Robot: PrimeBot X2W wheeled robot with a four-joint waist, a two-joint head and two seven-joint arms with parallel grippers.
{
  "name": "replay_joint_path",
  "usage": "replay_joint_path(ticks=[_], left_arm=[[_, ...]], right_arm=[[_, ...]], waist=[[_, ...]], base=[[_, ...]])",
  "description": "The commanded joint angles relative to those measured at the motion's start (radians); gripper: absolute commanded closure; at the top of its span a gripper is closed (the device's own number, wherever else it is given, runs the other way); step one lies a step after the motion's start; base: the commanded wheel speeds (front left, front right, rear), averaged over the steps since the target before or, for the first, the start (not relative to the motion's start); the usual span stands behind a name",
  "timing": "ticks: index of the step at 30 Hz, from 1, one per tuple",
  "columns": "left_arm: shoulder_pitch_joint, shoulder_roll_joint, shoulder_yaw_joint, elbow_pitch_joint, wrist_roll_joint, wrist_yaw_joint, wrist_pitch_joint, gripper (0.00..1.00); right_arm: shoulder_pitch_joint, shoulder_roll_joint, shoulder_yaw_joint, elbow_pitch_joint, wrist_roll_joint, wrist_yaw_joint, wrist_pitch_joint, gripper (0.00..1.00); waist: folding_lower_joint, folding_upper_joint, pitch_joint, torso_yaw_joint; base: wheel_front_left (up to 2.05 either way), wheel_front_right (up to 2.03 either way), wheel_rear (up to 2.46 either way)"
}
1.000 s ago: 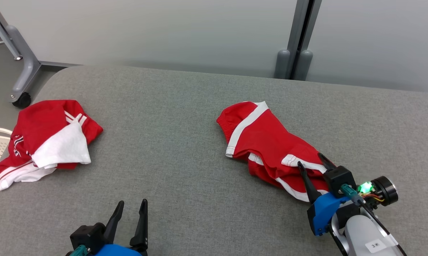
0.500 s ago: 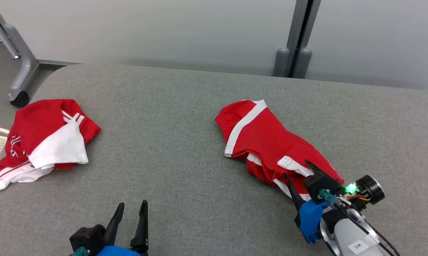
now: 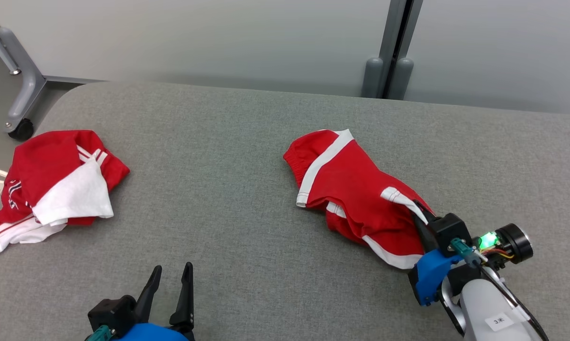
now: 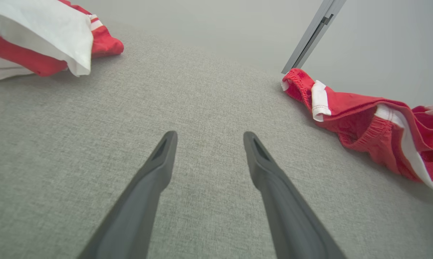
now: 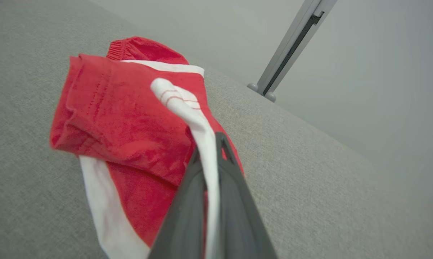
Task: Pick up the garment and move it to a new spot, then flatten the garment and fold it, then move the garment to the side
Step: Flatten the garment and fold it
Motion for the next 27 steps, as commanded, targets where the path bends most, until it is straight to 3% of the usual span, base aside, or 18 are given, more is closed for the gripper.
replay_joint_path(ticks=[1, 5, 14, 18, 22, 27], left_arm=[[0.0, 0.003, 0.006, -0.004, -0.002, -0.002, -0.003, 0.0], [0.014, -0.001, 0.0, -0.006, 0.008, -0.002, -0.003, 0.0], [0.018, -0.028, -0.046, 0.018, 0.031, -0.002, -0.003, 0.0], [0.028, -0.041, -0.062, 0.03, 0.041, -0.002, -0.003, 0.0], [0.041, -0.052, -0.054, 0.035, 0.046, -0.002, -0.003, 0.0], [0.034, -0.057, -0.045, 0.023, 0.039, -0.002, -0.003, 0.0]], right_arm=[[-0.011, -0.004, 0.001, -0.013, 0.029, 0.0, -0.024, 1.0], [-0.05, -0.004, 0.02, -0.068, 0.156, 0.0, -0.076, 1.0], [-0.254, -0.004, 0.24, -0.257, 0.637, 0.0, -0.102, 1.0], [-0.345, -0.005, 0.262, -0.328, 0.794, 0.0, -0.102, 1.0], [-0.369, -0.006, 0.204, -0.282, 0.813, 0.0, -0.102, 1.0], [-0.262, -0.006, 0.029, -0.104, 0.661, 0.0, -0.102, 1.0]], waist=[[0.0, -0.0001, -0.007, -0.006], [0.0, -0.0001, -0.023, -0.022], [0.0, -0.0001, -0.084, -0.008], [0.0, -0.0001, -0.107, 0.012], [0.0, -0.0001, -0.114, 0.015], [0.0, -0.0001, -0.083, -0.021]], base=[[0.0, 0.0, 0.0], [0.0, 0.0, 0.0], [0.0, 0.0, 0.0], [0.0, 0.0, 0.0], [0.0, 0.0, 0.0], [0.0, 0.0, 0.0]])
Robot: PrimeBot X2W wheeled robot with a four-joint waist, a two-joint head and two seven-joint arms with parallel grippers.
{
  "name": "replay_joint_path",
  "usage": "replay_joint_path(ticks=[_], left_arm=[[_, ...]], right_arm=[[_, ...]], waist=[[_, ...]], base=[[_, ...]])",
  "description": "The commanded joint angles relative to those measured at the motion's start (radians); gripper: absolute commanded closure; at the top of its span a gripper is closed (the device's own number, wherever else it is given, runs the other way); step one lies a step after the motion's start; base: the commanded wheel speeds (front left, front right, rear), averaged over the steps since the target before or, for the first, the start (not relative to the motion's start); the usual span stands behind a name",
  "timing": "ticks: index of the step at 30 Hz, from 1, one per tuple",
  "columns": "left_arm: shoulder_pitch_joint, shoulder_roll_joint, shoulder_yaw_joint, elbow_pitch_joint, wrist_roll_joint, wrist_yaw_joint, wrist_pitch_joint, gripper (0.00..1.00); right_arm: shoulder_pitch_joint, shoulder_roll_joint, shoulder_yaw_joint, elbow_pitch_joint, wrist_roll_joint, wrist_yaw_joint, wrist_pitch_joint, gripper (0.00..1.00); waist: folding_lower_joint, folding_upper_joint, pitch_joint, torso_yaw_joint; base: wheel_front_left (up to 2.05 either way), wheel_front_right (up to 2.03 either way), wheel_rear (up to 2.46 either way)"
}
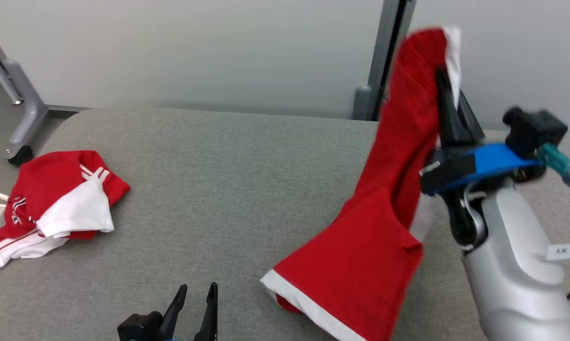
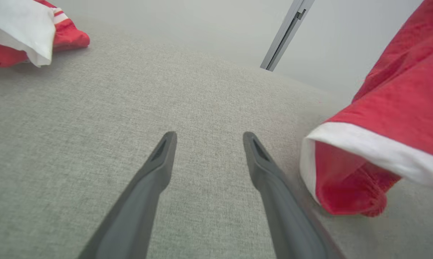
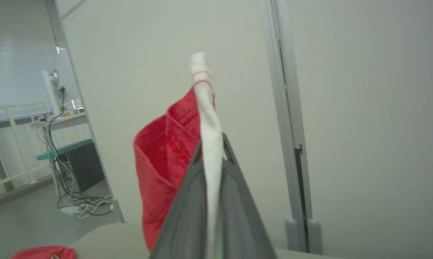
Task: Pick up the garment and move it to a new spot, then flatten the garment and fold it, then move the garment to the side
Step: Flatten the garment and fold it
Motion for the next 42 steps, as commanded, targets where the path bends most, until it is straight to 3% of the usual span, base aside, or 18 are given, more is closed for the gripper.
replay_joint_path(ticks=[1, 2, 4, 6, 8, 15, 19, 23, 29, 32, 36, 42], left_arm=[[-0.013, -0.001, -0.003, -0.008, -0.004, -0.002, -0.003, 0.0], [-0.018, 0.002, -0.005, -0.009, -0.005, -0.002, -0.003, 0.0], [-0.027, 0.013, -0.007, -0.014, -0.01, -0.002, -0.003, 0.0], [-0.032, 0.022, -0.011, -0.018, -0.015, -0.002, -0.003, 0.0], [-0.037, 0.032, -0.013, -0.024, -0.018, -0.002, -0.003, 0.0], [-0.036, 0.042, -0.014, -0.033, -0.021, -0.002, -0.003, 0.0], [-0.044, 0.041, -0.019, -0.034, -0.019, -0.002, -0.003, 0.0], [-0.042, 0.039, -0.025, -0.037, -0.019, -0.002, -0.003, 0.0], [-0.026, 0.043, -0.025, -0.029, -0.022, -0.002, -0.003, 0.0], [-0.023, 0.043, -0.025, -0.025, -0.021, -0.002, -0.003, 0.0], [-0.021, 0.042, -0.026, -0.023, -0.019, -0.002, -0.003, 0.0], [-0.016, 0.038, -0.025, -0.021, -0.018, -0.002, -0.003, 0.0]], right_arm=[[0.055, -0.008, -0.08, 0.072, -0.067, 0.0, -0.003, 1.0], [0.073, -0.007, -0.134, 0.112, -0.128, 0.0, -0.003, 0.91], [0.116, -0.006, -0.27, 0.187, -0.232, 0.0, -0.003, 0.0], [0.146, -0.006, -0.379, 0.208, -0.342, 0.0, -0.003, 0.0], [0.172, -0.005, -0.451, 0.213, -0.377, 0.0, -0.003, 0.0], [0.248, -0.006, -0.48, 0.167, -0.356, 0.0, -0.003, 0.0], [0.324, -0.004, -0.364, 0.136, -0.281, 0.0, -0.003, 0.0], [0.421, -0.006, -0.185, 0.087, -0.215, 0.0, -0.003, 0.0], [0.566, -0.007, 0.133, -0.044, -0.266, 0.0, -0.003, 0.0], [0.61, -0.008, 0.253, -0.042, -0.323, 0.0, -0.003, 0.0], [0.624, -0.008, 0.312, 0.023, -0.388, 0.0, -0.003, 0.0], [0.588, -0.007, 0.274, 0.152, -0.495, 0.0, 0.001, 0.0]], waist=[[0.0, 0.0001, 0.013, -0.017], [0.0, 0.0001, 0.02, -0.026], [0.0, 0.0001, 0.035, -0.045], [0.0, 0.0001, 0.048, -0.063], [0.0, 0.0001, 0.058, -0.08], [0.0, 0.0001, 0.06, -0.135], [0.0, 0.0001, 0.057, -0.154], [0.0, 0.0001, 0.055, -0.159], [0.0, 0.0001, 0.049, -0.151], [0.0, 0.0001, 0.046, -0.144], [0.0, 0.0001, 0.045, -0.136], [0.0, 0.0001, 0.042, -0.129]], base=[[0.0, 0.0, 0.0], [0.0, 0.0, 0.0], [0.0, 0.0, 0.0], [0.0, 0.0, 0.0], [0.0, 0.0, 0.0], [0.0, 0.0, 0.0], [0.0, 0.0, 0.0], [0.0, 0.0, 0.0], [0.0, 0.0, 0.0], [0.0, 0.0, 0.0], [0.0, 0.0, 0.0], [0.0, 0.0, 0.0]])
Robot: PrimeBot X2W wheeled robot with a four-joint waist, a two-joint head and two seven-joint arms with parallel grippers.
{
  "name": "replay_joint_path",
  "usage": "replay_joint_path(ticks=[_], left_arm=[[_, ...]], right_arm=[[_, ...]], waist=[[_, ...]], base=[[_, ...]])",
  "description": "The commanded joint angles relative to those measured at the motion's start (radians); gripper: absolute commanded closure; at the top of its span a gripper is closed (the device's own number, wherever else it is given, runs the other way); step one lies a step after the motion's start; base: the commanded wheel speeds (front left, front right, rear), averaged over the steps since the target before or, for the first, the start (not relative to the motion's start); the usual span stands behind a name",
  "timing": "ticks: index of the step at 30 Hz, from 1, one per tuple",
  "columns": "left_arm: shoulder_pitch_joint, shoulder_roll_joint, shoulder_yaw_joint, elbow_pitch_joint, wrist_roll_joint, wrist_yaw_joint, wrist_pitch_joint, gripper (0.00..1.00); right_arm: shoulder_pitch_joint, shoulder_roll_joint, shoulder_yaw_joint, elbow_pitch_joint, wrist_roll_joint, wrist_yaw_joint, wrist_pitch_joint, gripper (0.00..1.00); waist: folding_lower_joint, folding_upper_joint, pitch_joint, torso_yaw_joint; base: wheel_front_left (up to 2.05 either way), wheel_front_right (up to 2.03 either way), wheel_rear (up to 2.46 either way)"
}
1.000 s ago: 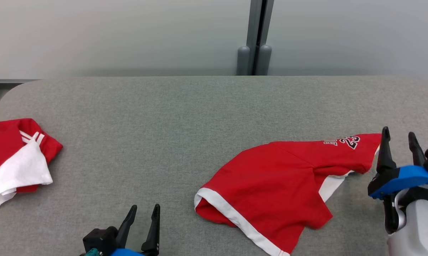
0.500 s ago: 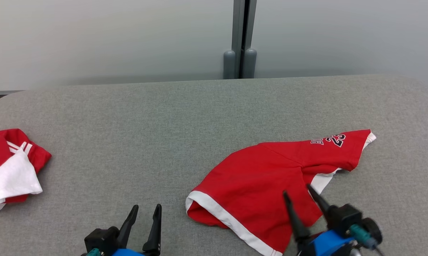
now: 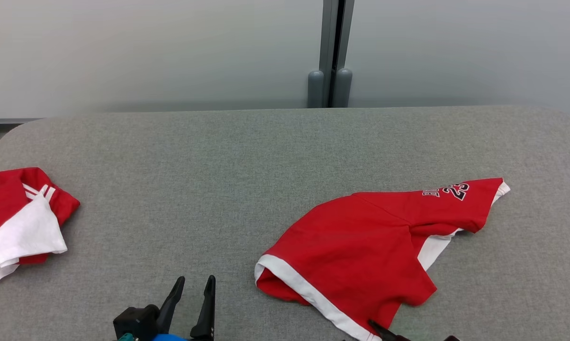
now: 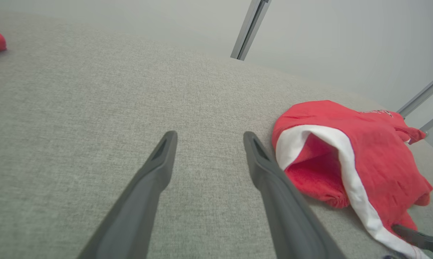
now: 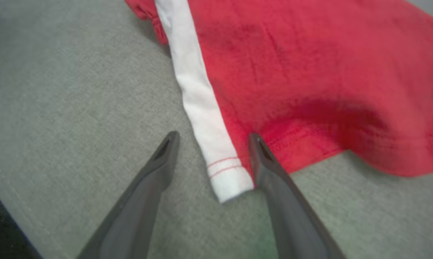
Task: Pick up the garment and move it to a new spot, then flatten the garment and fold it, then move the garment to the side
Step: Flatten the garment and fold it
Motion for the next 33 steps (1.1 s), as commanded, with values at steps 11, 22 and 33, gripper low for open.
replay_joint_path(ticks=[11, 22, 33], left_arm=[[-0.003, 0.007, 0.017, -0.015, 0.003, -0.002, -0.003, 0.0], [-0.023, 0.018, -0.014, -0.036, 0.006, -0.002, -0.003, 0.0], [-0.033, 0.033, -0.033, -0.04, -0.007, -0.002, -0.003, 0.0]], right_arm=[[-0.116, -0.006, -0.217, -0.031, -0.039, 0.0, -0.003, 1.0], [-0.227, -0.004, -0.543, -0.239, -0.18, 0.0, -0.004, 1.0], [-0.321, -0.004, -0.588, -0.286, -0.156, 0.0, -0.004, 1.0]], waist=[[0.0, 0.0001, 0.019, -0.019], [0.0, 0.0001, 0.041, -0.051], [0.0, 0.0001, 0.06, -0.065]], base=[[0.0, 0.0, 0.0], [0.0, 0.0, 0.0], [0.0, 0.0, 0.0]])
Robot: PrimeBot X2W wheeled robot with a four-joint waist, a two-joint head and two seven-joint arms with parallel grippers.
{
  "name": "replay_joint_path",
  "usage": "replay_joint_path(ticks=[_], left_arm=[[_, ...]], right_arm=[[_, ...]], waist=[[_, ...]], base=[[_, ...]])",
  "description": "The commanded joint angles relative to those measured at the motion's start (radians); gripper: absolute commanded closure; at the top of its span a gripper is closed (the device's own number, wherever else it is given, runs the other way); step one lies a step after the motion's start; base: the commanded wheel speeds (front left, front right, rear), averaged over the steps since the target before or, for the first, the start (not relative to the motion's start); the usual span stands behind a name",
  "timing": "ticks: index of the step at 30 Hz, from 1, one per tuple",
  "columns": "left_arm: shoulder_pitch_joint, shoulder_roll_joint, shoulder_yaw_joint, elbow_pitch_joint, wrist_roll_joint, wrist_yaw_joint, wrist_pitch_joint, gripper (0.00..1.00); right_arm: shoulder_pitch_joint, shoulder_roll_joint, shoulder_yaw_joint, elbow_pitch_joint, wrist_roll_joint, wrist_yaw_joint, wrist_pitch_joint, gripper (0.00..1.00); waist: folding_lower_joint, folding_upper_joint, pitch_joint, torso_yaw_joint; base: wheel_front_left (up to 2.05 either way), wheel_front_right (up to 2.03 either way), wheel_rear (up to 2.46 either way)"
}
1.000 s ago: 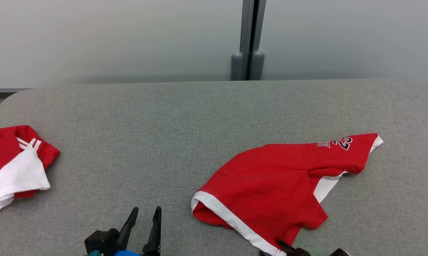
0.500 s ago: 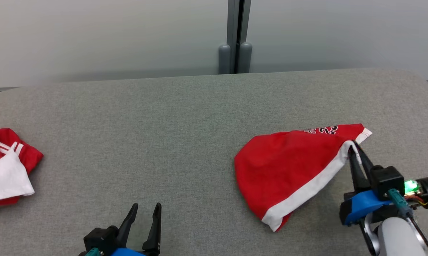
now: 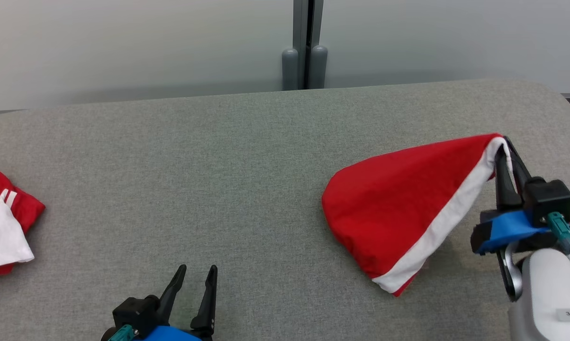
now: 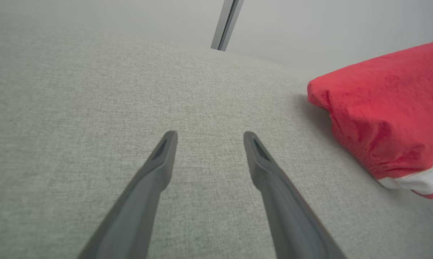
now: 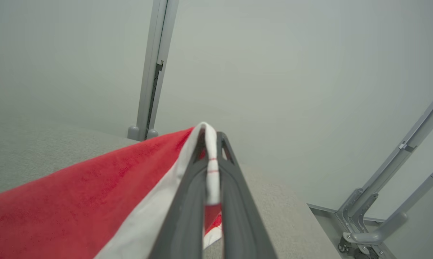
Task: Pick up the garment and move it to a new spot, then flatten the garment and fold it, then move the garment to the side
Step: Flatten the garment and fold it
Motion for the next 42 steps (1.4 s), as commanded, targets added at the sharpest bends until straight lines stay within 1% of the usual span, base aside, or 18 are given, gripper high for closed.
replay_joint_path(ticks=[1, 4, 7, 10, 13, 15, 16, 18, 20, 22, 24, 29, 34, 37, 38, 39, 40, 42], left_arm=[[-0.013, 0.005, -0.002, -0.001, -0.002, -0.002, -0.003, 0.0], [-0.02, 0.003, -0.012, 0.004, -0.004, -0.002, -0.003, 0.0], [-0.024, 0.0, -0.015, 0.011, -0.006, -0.002, -0.003, 0.0], [-0.027, -0.006, -0.019, 0.022, -0.01, -0.002, -0.003, 0.0], [-0.033, -0.014, -0.03, 0.031, -0.011, -0.002, -0.003, 0.0], [-0.031, -0.018, -0.034, 0.039, -0.013, -0.002, -0.003, 0.0], [-0.031, -0.018, -0.034, 0.039, -0.013, -0.002, -0.003, 0.0], [-0.024, -0.02, -0.033, 0.047, -0.013, -0.002, -0.003, 0.0], [-0.015, -0.022, -0.03, 0.052, -0.012, -0.002, -0.003, 0.0], [-0.009, -0.026, -0.023, 0.056, -0.008, -0.002, -0.003, 0.0], [-0.007, -0.03, -0.011, 0.057, -0.006, -0.002, -0.003, 0.0], [-0.001, -0.032, 0.002, 0.044, -0.001, -0.002, -0.003, 0.0], [-0.014, -0.012, 0.001, 0.032, 0.002, -0.002, -0.003, 0.0], [-0.026, -0.002, -0.007, 0.02, -0.001, -0.002, -0.003, 0.0], [-0.029, 0.001, -0.014, 0.015, -0.002, -0.002, -0.003, 0.0], [-0.03, 0.005, -0.018, 0.011, -0.005, -0.002, -0.003, 0.0], [-0.034, 0.009, -0.023, 0.01, -0.006, -0.002, -0.003, 0.0], [-0.043, 0.015, -0.03, 0.005, -0.012, -0.002, -0.003, 0.0]], right_arm=[[-0.039, -0.003, 0.034, -0.023, 0.018, 0.0, -0.003, 1.0], [-0.094, -0.003, 0.124, -0.054, 0.064, 0.0, -0.003, 1.0], [-0.169, -0.002, 0.247, -0.063, 0.114, 0.0, -0.004, 1.0], [-0.262, -0.003, 0.383, -0.043, 0.175, 0.0, -0.004, 1.0], [-0.357, -0.004, 0.493, -0.012, 0.241, 0.0, -0.004, 1.0], [-0.414, -0.004, 0.544, -0.002, 0.293, 0.0, -0.004, 1.0], [-0.414, -0.004, 0.544, -0.002, 0.293, 0.0, -0.004, 1.0], [-0.456, -0.005, 0.564, 0.001, 0.336, 0.0, -0.003, 1.0], [-0.477, -0.005, 0.556, 0.01, 0.361, 0.0, -0.003, 1.0], [-0.48, -0.004, 0.536, 0.026, 0.345, 0.0, -0.003, 1.0], [-0.451, -0.005, 0.498, 0.061, 0.313, 0.0, -0.003, 1.0], [-0.324, -0.003, 0.397, 0.153, 0.203, 0.0, -0.003, 1.0], [-0.143, -0.003, 0.267, 0.262, 0.092, 0.0, -0.004, 1.0], [-0.068, -0.002, 0.198, 0.297, 0.03, 0.0, -0.004, 1.0], [-0.046, -0.002, 0.178, 0.303, 0.007, 0.0, -0.004, 0.76], [-0.029, -0.004, 0.162, 0.311, -0.013, 0.0, -0.003, 0.44], [-0.022, -0.004, 0.156, 0.303, -0.027, 0.0, -0.004, 0.0], [-0.007, -0.003, 0.152, 0.275, -0.067, 0.0, -0.004, 0.0]], waist=[[-0.0001, -0.0002, 0.0, -0.001], [-0.0001, -0.0002, -0.002, 0.008], [-0.0001, -0.0002, -0.008, 0.026], [-0.0001, -0.0002, -0.013, 0.058], [-0.0001, -0.0002, -0.02, 0.103], [-0.0001, -0.0002, -0.028, 0.133], [-0.0001, -0.0002, -0.028, 0.133], [-0.0001, -0.0002, -0.036, 0.155], [-0.0001, -0.0002, -0.043, 0.168], [-0.0001, -0.0002, -0.048, 0.173], [-0.0001, -0.0002, -0.05, 0.17], [-0.0001, -0.0002, -0.04, 0.137], [-0.0001, -0.0002, -0.021, 0.09], [-0.0001, -0.0002, -0.01, 0.065], [-0.0001, -0.0002, -0.007, 0.059], [-0.0001, -0.0002, -0.006, 0.051], [-0.0001, -0.0002, -0.004, 0.045], [-0.0001, -0.0002, -0.004, 0.032]], base=[[0.0, 0.0, 0.0], [0.0, 0.0, 0.0], [0.0, 0.0, 0.0], [0.0, 0.0, 0.0], [0.0, 0.0, 0.0], [0.0, 0.0, 0.0], [0.0, 0.0, 0.0], [0.0, 0.0, 0.0], [0.0, 0.0, 0.0], [0.0, 0.0, 0.0], [0.0, 0.0, 0.0], [0.0, 0.0, 0.0], [0.0, 0.0, 0.0], [0.0, 0.0, 0.0], [0.0, 0.0, 0.0], [0.0, 0.0, 0.0], [0.0, 0.0, 0.0], [0.0, 0.0, 0.0]])
